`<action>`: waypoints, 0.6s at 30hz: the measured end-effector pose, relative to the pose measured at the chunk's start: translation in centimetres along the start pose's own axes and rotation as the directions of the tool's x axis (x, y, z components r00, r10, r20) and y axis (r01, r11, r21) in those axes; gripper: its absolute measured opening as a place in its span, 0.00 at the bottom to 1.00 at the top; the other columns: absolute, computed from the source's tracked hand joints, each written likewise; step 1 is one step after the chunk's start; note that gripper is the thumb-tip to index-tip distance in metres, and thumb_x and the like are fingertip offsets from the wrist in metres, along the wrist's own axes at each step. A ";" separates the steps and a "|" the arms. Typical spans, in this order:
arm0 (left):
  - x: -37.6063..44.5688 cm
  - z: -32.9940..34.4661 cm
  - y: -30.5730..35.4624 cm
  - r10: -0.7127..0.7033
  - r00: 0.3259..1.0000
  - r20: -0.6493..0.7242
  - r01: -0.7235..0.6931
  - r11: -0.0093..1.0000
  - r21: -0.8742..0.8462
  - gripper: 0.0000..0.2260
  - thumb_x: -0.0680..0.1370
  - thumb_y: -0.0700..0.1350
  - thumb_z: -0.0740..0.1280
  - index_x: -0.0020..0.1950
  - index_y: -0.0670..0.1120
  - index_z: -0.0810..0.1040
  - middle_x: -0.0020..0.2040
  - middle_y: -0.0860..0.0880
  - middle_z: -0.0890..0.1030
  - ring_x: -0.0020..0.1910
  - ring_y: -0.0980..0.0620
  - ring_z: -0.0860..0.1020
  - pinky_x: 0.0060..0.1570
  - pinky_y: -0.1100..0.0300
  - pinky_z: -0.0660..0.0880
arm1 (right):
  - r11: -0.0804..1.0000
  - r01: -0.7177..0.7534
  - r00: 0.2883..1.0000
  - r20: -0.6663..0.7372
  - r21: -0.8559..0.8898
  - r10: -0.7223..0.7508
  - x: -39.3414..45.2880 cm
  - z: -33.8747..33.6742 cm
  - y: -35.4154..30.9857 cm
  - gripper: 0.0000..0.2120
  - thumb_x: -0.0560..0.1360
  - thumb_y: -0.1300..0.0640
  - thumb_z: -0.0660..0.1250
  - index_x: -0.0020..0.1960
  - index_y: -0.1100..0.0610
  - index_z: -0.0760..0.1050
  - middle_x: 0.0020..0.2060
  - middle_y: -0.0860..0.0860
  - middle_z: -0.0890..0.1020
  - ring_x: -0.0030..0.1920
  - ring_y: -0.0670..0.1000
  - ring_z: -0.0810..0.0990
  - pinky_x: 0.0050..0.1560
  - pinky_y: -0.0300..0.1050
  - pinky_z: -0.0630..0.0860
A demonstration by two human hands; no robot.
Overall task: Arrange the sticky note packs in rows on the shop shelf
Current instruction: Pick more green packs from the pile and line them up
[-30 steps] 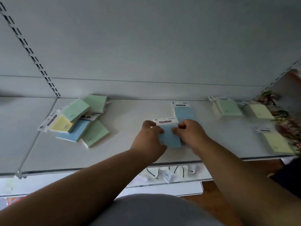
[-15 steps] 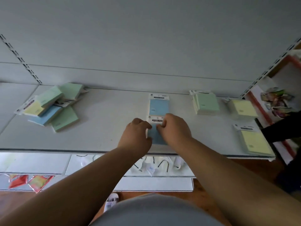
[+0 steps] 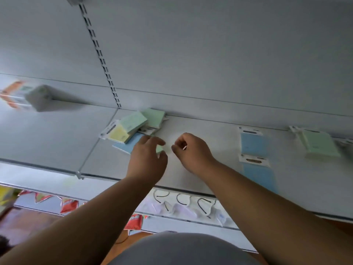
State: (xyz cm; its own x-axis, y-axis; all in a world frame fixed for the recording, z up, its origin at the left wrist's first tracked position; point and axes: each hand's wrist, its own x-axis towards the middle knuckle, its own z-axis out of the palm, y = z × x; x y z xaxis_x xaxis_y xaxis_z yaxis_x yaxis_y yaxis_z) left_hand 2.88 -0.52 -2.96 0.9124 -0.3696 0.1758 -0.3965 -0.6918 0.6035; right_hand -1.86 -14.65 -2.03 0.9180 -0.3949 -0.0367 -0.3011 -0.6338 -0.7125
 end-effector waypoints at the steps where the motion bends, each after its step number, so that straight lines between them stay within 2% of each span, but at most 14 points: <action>1: 0.9 -1.0 -1.4 -0.011 0.999 -0.030 0.011 1.000 0.003 0.14 0.71 0.41 0.69 0.57 0.48 0.79 0.57 0.46 0.76 0.56 0.45 0.76 0.56 0.53 0.75 | 0.999 -0.010 1.000 -0.008 0.034 0.011 1.0 1.1 -1.1 0.07 0.75 0.51 0.67 0.48 0.54 0.76 0.43 0.47 0.81 0.45 0.50 0.78 0.44 0.40 0.70; 4: 3.8 -3.6 -4.6 -0.092 0.995 -0.036 0.095 0.991 0.094 0.20 0.71 0.43 0.67 0.63 0.48 0.75 0.64 0.44 0.73 0.64 0.42 0.70 0.65 0.51 0.67 | 0.999 -0.022 0.996 -0.084 0.047 0.026 4.0 3.5 -4.0 0.10 0.75 0.54 0.66 0.55 0.54 0.77 0.52 0.51 0.80 0.52 0.52 0.79 0.48 0.39 0.70; 6: 5.6 -4.6 -5.7 -0.182 0.983 0.018 0.178 0.974 0.139 0.21 0.73 0.45 0.66 0.67 0.49 0.73 0.68 0.45 0.71 0.66 0.42 0.68 0.67 0.51 0.65 | 0.999 -0.013 0.995 -0.096 -0.030 0.010 6.0 4.3 -5.7 0.15 0.76 0.54 0.64 0.62 0.54 0.75 0.60 0.53 0.77 0.60 0.53 0.76 0.58 0.42 0.70; 8: 6.9 -4.9 -6.4 -0.252 0.963 0.092 0.237 0.961 0.143 0.20 0.74 0.47 0.64 0.66 0.50 0.75 0.67 0.46 0.73 0.64 0.43 0.71 0.65 0.51 0.69 | 0.990 0.017 0.999 -0.037 -0.138 -0.022 7.8 4.9 -7.3 0.19 0.77 0.54 0.63 0.68 0.55 0.71 0.64 0.55 0.74 0.65 0.55 0.73 0.64 0.45 0.68; 11: 7.9 -4.8 -6.8 -0.263 0.956 0.130 0.250 0.962 0.109 0.16 0.74 0.47 0.62 0.61 0.51 0.79 0.61 0.47 0.77 0.59 0.44 0.76 0.58 0.54 0.72 | 0.977 -0.020 0.996 0.086 -0.214 0.039 9.9 6.0 -9.1 0.23 0.78 0.52 0.61 0.71 0.57 0.67 0.66 0.57 0.74 0.66 0.58 0.72 0.63 0.47 0.69; 13: 8.0 -5.0 -6.9 -0.277 0.953 0.126 0.273 0.961 0.048 0.15 0.75 0.46 0.62 0.61 0.51 0.79 0.61 0.47 0.78 0.59 0.46 0.76 0.56 0.56 0.71 | 0.982 -0.126 0.990 0.049 -0.138 0.134 10.5 6.8 -9.3 0.22 0.77 0.51 0.63 0.68 0.60 0.72 0.62 0.57 0.78 0.61 0.58 0.76 0.58 0.45 0.72; 16: 8.0 -5.3 -6.6 -0.293 0.947 0.129 0.309 0.941 -0.135 0.14 0.75 0.43 0.63 0.59 0.51 0.80 0.58 0.49 0.80 0.54 0.49 0.78 0.49 0.60 0.72 | 0.916 -0.328 0.941 -0.010 0.232 0.339 10.1 7.0 -8.7 0.15 0.72 0.52 0.68 0.53 0.61 0.80 0.43 0.56 0.81 0.43 0.56 0.80 0.38 0.42 0.70; 18: 7.9 -5.1 -6.2 -0.285 0.950 0.128 0.309 0.916 -0.256 0.12 0.75 0.41 0.65 0.55 0.51 0.81 0.55 0.51 0.81 0.51 0.52 0.79 0.49 0.58 0.75 | 0.847 -0.369 0.919 0.017 0.383 0.394 9.3 6.3 -8.0 0.07 0.71 0.56 0.68 0.44 0.60 0.80 0.34 0.55 0.79 0.33 0.54 0.76 0.31 0.42 0.68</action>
State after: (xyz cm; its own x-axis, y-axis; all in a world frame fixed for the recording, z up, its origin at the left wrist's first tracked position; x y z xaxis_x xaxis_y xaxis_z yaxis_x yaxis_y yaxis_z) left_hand 13.08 4.00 -1.30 0.9666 -0.2340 -0.1046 -0.0553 -0.5891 0.8062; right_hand 10.71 -9.01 -1.08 0.7295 -0.6014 -0.3258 -0.4952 -0.1358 -0.8581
